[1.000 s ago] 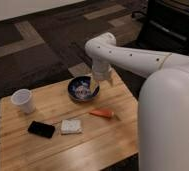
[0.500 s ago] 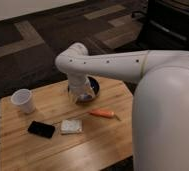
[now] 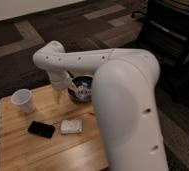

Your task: Drag the ceramic bowl in a circle

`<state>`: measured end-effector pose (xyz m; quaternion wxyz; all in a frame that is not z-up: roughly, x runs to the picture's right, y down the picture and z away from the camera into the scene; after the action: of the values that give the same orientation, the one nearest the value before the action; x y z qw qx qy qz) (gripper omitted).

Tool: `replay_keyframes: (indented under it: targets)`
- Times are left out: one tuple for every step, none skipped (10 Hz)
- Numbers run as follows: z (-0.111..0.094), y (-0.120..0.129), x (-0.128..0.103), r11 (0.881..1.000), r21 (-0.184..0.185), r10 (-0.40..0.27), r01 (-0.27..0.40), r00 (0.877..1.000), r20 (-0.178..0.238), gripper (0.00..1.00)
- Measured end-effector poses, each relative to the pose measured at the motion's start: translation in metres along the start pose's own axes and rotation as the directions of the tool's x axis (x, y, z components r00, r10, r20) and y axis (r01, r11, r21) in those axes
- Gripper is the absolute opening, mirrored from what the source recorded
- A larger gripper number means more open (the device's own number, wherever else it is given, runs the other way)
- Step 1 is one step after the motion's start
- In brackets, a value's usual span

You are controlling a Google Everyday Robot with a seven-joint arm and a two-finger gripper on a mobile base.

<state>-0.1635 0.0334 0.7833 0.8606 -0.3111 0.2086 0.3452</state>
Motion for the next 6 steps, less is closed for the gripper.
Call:
replay_keyframes:
  targets:
    - [0.000,-0.004,-0.022,0.999,-0.005,-0.052,0.052,0.999,-0.015,0.65]
    - [-0.001,-0.010,-0.040,0.995,-0.006,-0.098,0.097,0.995,-0.026,0.65]
    - [-0.005,-0.016,-0.058,0.991,-0.006,-0.135,0.135,0.990,-0.029,0.65]
    - [-0.010,-0.022,-0.072,0.988,-0.005,-0.156,0.156,0.988,-0.019,0.65]
    - [-0.017,-0.029,-0.084,0.985,-0.005,-0.170,0.170,0.985,0.000,0.65]
    - [-0.020,-0.031,-0.088,0.985,-0.005,-0.174,0.174,0.985,0.007,0.65]
